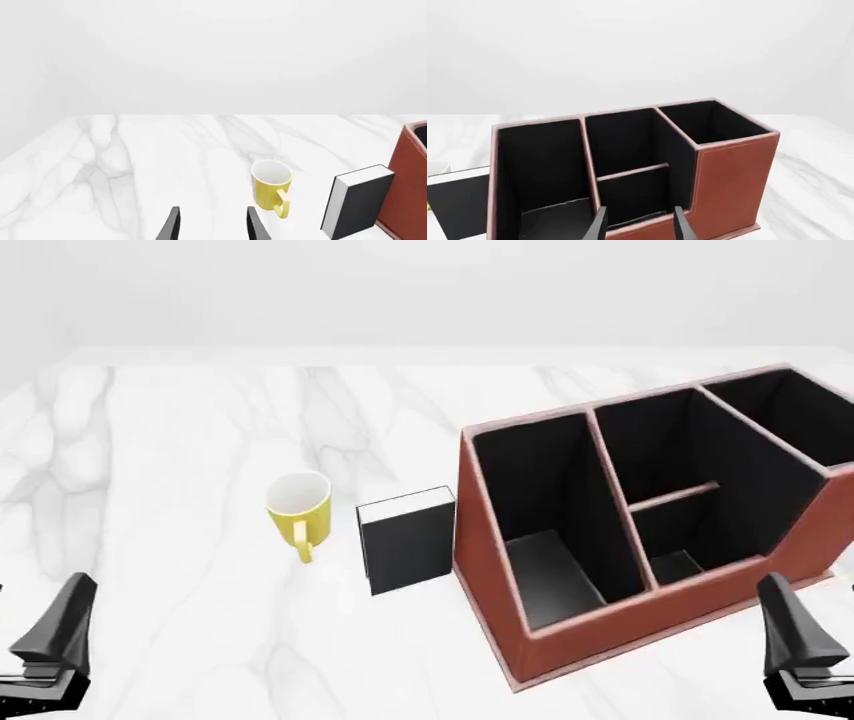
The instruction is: Pick up the book and place it in the back compartment of the caddy.
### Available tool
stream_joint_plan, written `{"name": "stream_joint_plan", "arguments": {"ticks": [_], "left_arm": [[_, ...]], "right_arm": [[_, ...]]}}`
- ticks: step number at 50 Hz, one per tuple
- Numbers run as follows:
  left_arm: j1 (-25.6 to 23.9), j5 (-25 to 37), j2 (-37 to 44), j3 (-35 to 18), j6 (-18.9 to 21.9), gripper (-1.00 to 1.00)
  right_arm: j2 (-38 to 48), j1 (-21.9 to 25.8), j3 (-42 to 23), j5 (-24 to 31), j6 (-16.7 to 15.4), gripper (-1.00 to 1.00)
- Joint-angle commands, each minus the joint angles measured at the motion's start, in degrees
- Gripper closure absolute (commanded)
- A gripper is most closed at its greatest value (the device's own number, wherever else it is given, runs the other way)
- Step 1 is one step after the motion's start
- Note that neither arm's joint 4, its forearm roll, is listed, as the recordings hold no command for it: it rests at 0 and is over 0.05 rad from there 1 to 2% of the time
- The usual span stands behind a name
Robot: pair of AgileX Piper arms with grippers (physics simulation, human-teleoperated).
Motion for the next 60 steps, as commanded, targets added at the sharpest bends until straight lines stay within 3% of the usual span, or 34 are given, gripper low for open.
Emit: {"name": "stream_joint_plan", "arguments": {"ticks": [1,6,9,10,11,14,20,21,28,29,34,41,44,46,55,60], "left_arm": [[-0.74,-1.18,3.13,0.04,2.14,-1.0],[-0.43,-2.08,4.38,-0.05,1.91,-1.0],[0.02,-2.62,5.35,-0.1,4.71,-1.0],[0.31,-1.2,3.89,-0.49,4.93,-1.0],[-0.89,-0.16,4.31,-1.42,2.64,-1.0],[-0.91,2.65,3.34,-4.2,3.14,-1.0],[-5.08,3.81,6.48,-10.48,7.88,-1.0],[-6.0,3.39,7.62,-11.58,10.23,-1.0],[-9.82,-2.86,19.8,-17.6,14.02,-1.0],[-11.76,-3.49,22.6,-19.48,15.68,-1.0],[-15.62,-2.82,29.0,-25.98,16.18,-1.0],[-21.27,1.72,39.63,-37.61,19.41,-1.0],[-23.43,5.68,42.81,-43.93,17.13,-1.0],[-24.89,6.82,43.79,-45.37,17.44,-1.0],[-33.44,18.38,55.19,-61.28,15.81,-1.0],[-31.33,19.91,59.24,-66.31,20.09,-1.0]], "right_arm": [[0.2,-0.02,-0.09,-0.09,0.11,-1.0],[0.07,-0.01,-0.12,-0.03,0.13,-1.0],[0.24,-0.01,-0.09,-0.13,0.13,-1.0],[0.29,-0.02,-0.08,-0.18,0.08,-1.0],[0.33,-0.02,-0.07,-0.19,0.0,-1.0],[0.61,-0.13,-0.05,-0.37,-0.03,-1.0],[0.57,0.01,-0.07,-0.31,0.02,-1.0],[0.57,0.03,-0.07,-0.32,0.03,-1.0],[0.46,0.27,-0.13,-0.16,0.18,-1.0],[0.42,0.33,-0.12,-0.13,0.13,-1.0],[0.47,0.31,-0.13,-0.18,0.07,-1.0],[0.68,0.4,-0.13,-0.26,0.11,-1.0],[0.68,0.47,-0.14,-0.24,0.27,-1.0],[0.76,0.48,-0.17,-0.26,0.37,-1.0],[0.55,0.51,-0.23,0.05,0.51,-1.0],[0.82,0.33,-0.21,-0.15,0.61,-1.0]]}}
